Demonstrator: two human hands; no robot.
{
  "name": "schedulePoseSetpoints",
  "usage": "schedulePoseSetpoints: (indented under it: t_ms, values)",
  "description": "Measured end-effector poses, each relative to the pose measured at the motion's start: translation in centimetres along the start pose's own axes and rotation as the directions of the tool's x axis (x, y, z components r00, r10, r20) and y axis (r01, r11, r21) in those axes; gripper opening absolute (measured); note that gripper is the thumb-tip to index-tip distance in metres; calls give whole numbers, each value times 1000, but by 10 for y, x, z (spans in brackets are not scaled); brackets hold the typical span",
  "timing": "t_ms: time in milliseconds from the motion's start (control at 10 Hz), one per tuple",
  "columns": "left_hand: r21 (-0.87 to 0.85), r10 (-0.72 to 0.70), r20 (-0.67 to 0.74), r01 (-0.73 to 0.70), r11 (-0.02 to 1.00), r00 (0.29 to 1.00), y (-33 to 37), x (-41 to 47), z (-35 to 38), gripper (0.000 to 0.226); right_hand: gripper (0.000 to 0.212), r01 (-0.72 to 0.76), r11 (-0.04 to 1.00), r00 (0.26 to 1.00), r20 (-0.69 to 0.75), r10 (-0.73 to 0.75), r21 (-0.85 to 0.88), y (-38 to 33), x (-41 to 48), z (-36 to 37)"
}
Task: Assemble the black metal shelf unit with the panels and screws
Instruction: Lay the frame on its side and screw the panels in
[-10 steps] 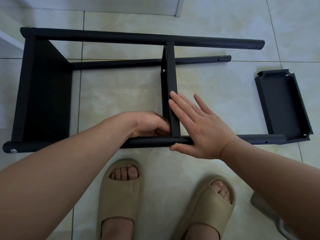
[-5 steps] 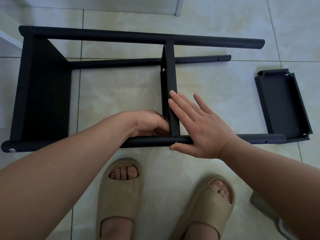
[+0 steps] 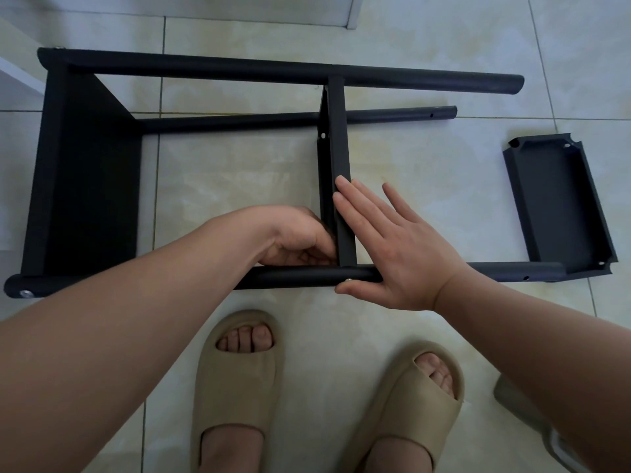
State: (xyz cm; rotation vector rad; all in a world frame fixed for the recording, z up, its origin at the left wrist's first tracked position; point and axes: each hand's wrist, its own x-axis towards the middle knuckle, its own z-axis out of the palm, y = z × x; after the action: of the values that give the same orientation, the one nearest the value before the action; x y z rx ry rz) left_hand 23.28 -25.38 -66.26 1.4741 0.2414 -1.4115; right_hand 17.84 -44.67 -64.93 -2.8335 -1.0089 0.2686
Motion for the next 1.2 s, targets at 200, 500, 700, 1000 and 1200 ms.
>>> schedulePoseSetpoints:
  t_ms: [200, 500, 700, 1000, 1200]
  values:
    - [-22, 24, 28, -23, 999, 999, -4, 0, -1, 23, 104, 3, 1000, 1000, -4, -3, -5, 1, 0, 1]
    - [-34, 30, 97, -26, 999, 995, -11, 3, -4, 31, 104, 3, 1000, 1000, -10, -3, -5, 1, 0, 0]
    - [5, -30, 132, 30, 1000, 991, -12, 2, -5, 31, 104, 3, 1000, 1000, -9, -3, -11, 0, 0, 1]
    - [39, 0, 52, -2, 999, 999, 0, 5, -6, 19, 104, 4, 1000, 1000, -12, -4, -16, 1, 0, 2]
    - [14, 21, 69, -22, 1000, 997, -5, 4, -5, 18, 104, 6, 1000, 1000, -16, -6, -13, 1, 0, 2]
